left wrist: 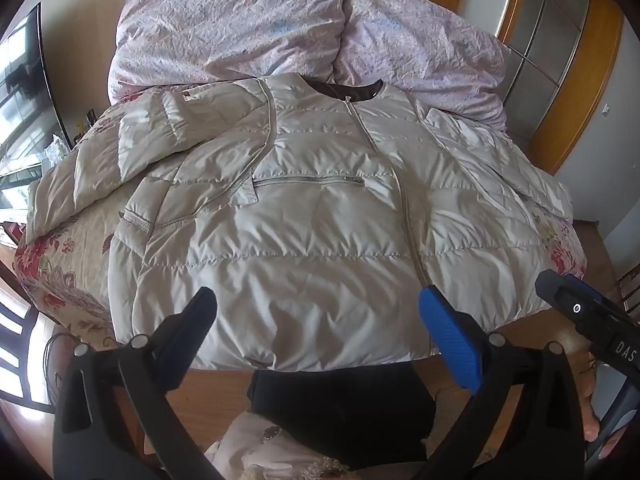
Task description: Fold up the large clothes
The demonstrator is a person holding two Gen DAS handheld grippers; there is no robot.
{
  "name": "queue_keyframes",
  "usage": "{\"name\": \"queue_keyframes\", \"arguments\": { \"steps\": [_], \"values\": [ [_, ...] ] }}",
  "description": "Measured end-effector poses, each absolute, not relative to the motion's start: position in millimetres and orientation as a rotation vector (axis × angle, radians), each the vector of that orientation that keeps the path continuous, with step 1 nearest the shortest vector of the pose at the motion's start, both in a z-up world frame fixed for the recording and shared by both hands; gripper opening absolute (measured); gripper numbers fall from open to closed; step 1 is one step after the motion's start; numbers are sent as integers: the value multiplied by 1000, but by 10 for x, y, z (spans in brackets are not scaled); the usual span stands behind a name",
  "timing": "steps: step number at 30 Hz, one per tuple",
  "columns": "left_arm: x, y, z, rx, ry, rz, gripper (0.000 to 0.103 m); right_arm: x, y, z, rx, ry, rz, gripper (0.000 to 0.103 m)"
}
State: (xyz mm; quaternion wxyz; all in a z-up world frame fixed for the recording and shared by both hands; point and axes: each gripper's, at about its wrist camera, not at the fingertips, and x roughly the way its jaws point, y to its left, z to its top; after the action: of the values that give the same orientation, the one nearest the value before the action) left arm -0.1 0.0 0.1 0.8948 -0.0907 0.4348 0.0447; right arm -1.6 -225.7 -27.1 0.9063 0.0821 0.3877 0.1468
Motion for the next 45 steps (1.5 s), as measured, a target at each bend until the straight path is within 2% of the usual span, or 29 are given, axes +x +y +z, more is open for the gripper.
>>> {"name": "queue_keyframes", "arguments": {
  "steps": [45],
  "values": [
    [-3,2,1,-190,896,92,101,49,-2246,-256,169,803,298,102]
  ]
}}
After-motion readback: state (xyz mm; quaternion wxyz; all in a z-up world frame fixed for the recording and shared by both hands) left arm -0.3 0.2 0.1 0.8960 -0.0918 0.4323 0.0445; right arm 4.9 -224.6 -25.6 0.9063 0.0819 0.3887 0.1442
